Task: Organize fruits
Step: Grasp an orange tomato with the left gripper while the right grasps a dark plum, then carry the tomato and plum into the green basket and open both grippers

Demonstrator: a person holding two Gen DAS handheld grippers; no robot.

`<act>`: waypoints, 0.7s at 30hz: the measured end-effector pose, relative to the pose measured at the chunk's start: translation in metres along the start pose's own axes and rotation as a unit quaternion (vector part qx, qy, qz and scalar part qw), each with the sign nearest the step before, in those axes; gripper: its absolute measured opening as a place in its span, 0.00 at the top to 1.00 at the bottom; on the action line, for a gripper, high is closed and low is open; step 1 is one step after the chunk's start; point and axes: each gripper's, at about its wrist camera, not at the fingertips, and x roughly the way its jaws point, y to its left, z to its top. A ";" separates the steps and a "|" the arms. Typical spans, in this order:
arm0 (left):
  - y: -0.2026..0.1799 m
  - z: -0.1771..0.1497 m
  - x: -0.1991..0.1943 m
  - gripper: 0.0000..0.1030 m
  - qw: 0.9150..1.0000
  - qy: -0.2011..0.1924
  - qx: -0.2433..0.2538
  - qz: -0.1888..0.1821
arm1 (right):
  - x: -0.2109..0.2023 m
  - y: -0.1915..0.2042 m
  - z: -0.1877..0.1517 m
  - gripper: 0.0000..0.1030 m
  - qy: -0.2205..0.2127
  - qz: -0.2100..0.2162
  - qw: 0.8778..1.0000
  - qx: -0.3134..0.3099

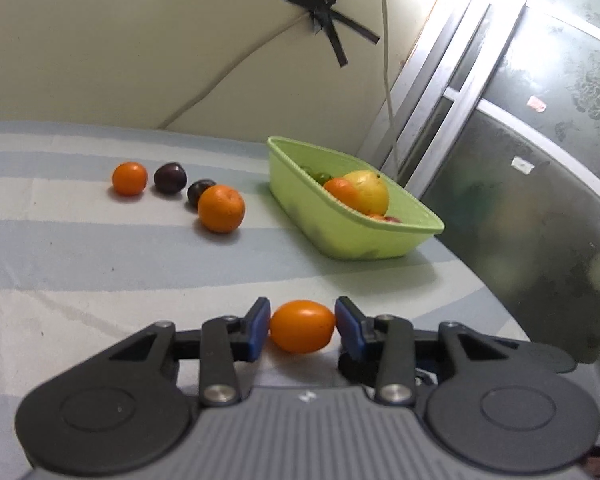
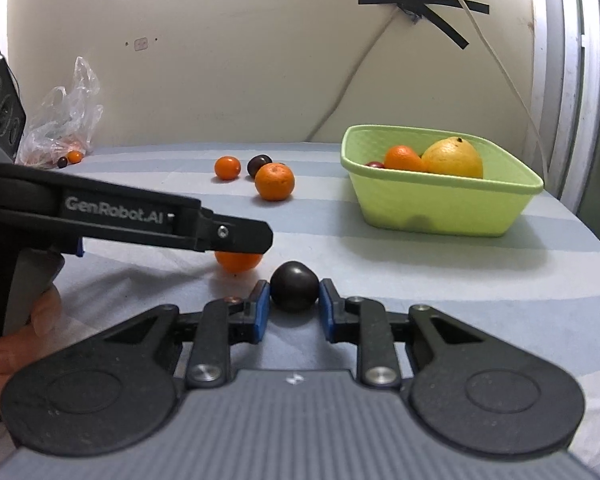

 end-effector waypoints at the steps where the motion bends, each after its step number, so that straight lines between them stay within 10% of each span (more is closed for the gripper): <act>1: 0.000 0.000 0.000 0.60 1.000 0.002 0.001 0.002 | 0.000 0.001 0.000 0.72 0.000 -0.002 1.000 -0.001; 21: 0.003 0.000 -0.002 0.67 1.000 -0.004 -0.004 -0.016 | -0.009 -0.036 -0.009 0.72 -0.031 0.039 0.991 0.128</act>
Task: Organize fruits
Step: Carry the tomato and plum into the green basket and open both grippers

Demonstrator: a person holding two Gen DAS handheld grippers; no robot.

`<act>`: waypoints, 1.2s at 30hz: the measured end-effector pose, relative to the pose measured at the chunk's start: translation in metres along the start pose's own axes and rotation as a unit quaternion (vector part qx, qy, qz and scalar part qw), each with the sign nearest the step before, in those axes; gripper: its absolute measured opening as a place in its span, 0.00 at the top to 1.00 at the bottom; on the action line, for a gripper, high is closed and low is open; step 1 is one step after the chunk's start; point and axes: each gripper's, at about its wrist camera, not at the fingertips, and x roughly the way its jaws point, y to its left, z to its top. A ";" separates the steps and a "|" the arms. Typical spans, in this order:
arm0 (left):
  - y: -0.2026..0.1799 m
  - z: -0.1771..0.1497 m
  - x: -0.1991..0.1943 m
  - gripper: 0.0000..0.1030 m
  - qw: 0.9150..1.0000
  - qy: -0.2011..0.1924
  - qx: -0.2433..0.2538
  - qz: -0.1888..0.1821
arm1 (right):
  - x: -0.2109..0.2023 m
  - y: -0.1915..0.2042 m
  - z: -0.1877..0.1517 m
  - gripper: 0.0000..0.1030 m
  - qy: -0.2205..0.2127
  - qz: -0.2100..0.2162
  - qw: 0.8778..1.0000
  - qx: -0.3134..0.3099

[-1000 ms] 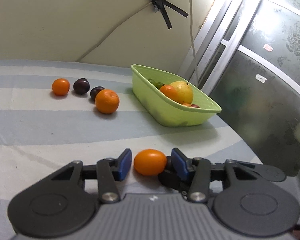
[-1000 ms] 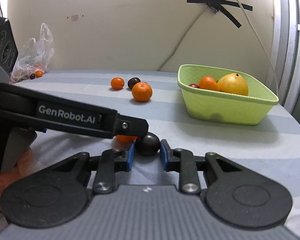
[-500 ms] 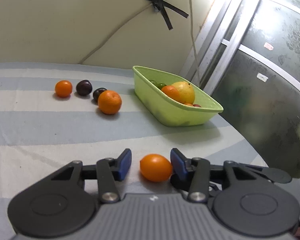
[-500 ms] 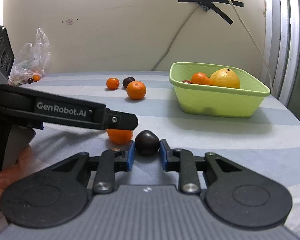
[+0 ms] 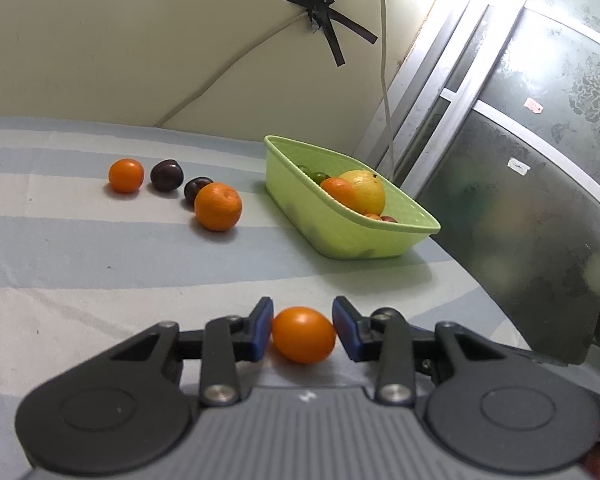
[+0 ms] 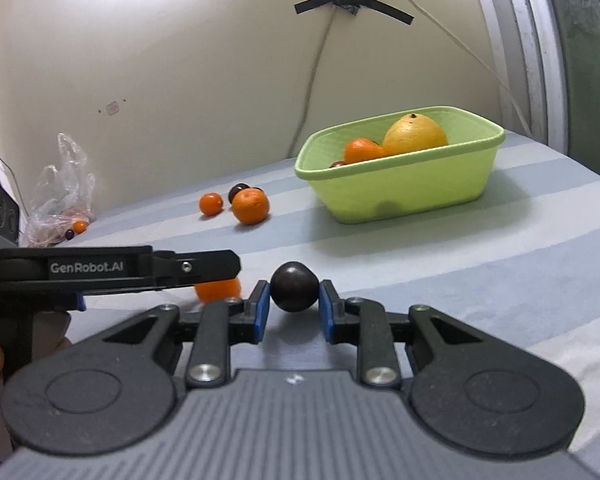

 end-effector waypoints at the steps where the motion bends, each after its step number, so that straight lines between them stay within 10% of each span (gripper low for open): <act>1: 0.000 0.000 -0.001 0.68 1.000 0.000 -0.001 -0.005 | -0.001 -0.001 0.000 0.72 -0.003 0.005 1.000 0.004; 9: 0.003 0.007 0.006 0.74 1.000 0.009 -0.022 -0.019 | -0.014 -0.027 0.007 0.72 -0.046 0.058 0.995 0.068; 16: -0.016 -0.002 0.003 0.42 1.000 0.022 0.004 0.009 | -0.019 -0.053 0.013 0.71 -0.064 0.083 0.988 0.114; 21: -0.030 -0.006 0.011 0.67 0.998 0.017 0.049 0.046 | -0.017 -0.048 0.012 0.71 -0.055 0.091 0.990 0.098; 36: -0.075 0.086 0.071 0.66 0.997 -0.013 0.079 -0.009 | 0.003 -0.083 0.076 0.70 -0.117 -0.016 0.993 0.006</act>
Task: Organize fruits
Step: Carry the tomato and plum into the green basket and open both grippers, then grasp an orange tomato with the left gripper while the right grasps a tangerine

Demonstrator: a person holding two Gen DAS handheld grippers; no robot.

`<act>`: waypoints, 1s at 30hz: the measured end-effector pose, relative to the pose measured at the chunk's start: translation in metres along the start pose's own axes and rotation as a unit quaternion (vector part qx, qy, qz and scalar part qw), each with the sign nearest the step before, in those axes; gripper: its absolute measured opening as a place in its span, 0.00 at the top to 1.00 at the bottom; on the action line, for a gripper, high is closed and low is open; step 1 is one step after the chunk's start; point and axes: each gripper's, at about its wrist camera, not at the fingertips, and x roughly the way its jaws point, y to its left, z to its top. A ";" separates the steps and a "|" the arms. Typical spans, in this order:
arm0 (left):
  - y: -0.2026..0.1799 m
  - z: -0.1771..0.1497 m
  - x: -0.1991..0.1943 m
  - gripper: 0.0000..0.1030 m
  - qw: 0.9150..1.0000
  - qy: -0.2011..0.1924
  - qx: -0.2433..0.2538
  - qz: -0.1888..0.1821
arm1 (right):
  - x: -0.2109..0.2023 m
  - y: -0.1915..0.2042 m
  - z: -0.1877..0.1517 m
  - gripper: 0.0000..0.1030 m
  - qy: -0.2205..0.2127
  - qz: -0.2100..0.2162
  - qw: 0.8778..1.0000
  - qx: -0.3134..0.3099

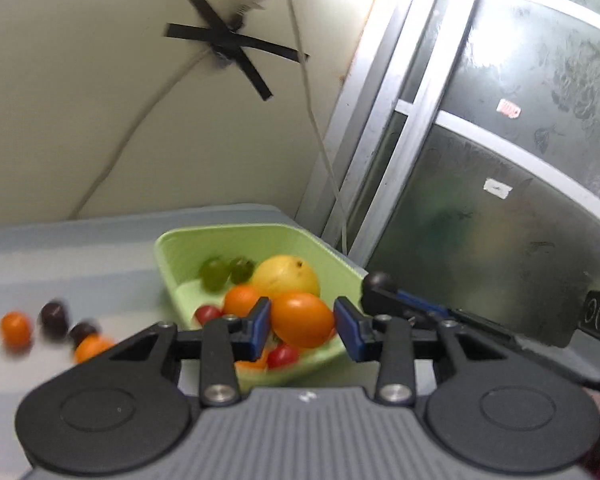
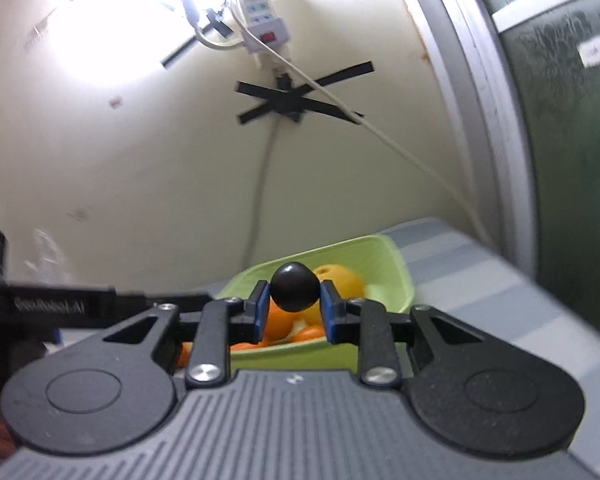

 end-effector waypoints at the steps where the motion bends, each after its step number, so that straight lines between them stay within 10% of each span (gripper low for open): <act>1: -0.001 0.002 0.011 0.66 1.000 0.007 -0.002 -0.001 | 0.006 -0.001 0.000 0.70 0.002 -0.014 1.000 -0.007; 8: -0.006 0.001 0.040 0.54 1.000 0.013 -0.010 0.009 | 0.007 -0.008 -0.008 0.46 -0.010 -0.063 0.998 -0.024; 16: 0.030 0.010 -0.008 0.54 0.997 -0.038 -0.060 0.036 | -0.003 -0.022 -0.003 0.46 -0.025 -0.065 0.997 0.035; 30: 0.151 -0.059 -0.113 0.54 0.967 -0.038 -0.153 0.203 | -0.005 -0.018 -0.008 0.46 -0.042 -0.110 0.993 0.027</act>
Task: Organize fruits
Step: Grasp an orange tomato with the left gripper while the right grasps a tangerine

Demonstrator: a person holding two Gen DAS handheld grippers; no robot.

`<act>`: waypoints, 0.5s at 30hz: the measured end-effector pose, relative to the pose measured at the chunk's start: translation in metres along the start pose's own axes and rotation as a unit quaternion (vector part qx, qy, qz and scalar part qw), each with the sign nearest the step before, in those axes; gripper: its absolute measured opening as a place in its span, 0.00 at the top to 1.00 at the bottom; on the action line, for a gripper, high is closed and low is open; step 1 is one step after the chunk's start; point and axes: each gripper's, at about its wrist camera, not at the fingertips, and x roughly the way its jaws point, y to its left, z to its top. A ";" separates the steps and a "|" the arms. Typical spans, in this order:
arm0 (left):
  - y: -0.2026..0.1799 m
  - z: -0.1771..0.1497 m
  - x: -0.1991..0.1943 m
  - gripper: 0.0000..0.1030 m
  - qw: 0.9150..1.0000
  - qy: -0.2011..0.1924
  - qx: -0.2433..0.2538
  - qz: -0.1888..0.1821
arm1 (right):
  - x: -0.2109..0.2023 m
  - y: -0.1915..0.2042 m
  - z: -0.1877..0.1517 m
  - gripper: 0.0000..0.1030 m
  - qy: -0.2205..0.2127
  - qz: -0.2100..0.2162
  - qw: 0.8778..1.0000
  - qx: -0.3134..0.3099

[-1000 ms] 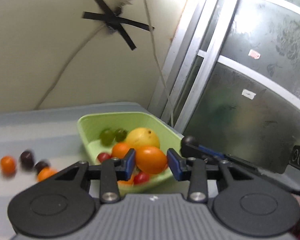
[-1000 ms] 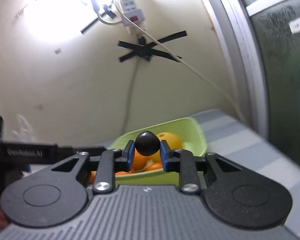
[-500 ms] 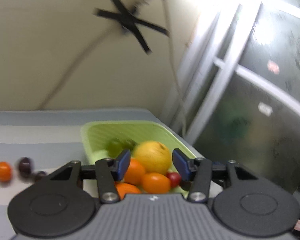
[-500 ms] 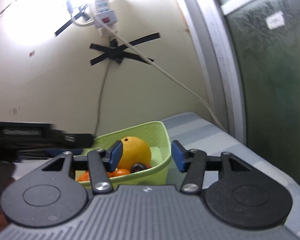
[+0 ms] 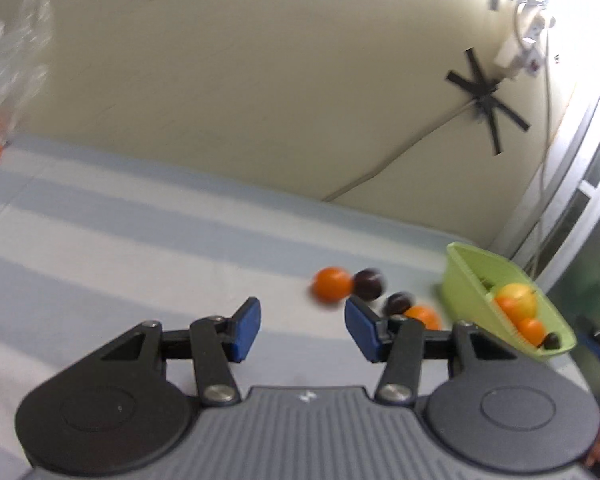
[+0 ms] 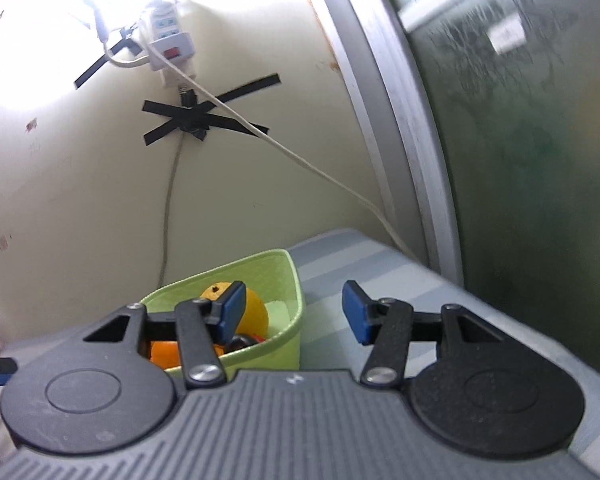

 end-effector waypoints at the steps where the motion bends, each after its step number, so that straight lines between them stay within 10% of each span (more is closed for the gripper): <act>1: 0.004 -0.003 0.000 0.54 1.000 0.002 0.001 0.002 | -0.001 0.003 0.000 0.47 -0.006 -0.003 1.000 -0.008; 7: 0.015 0.001 0.014 0.54 1.000 0.022 -0.007 -0.015 | -0.024 0.055 -0.004 0.47 -0.007 0.079 0.996 -0.039; 15: -0.007 0.027 0.042 0.54 0.997 0.024 0.057 -0.050 | 0.014 0.166 -0.043 0.57 0.102 0.178 0.959 -0.195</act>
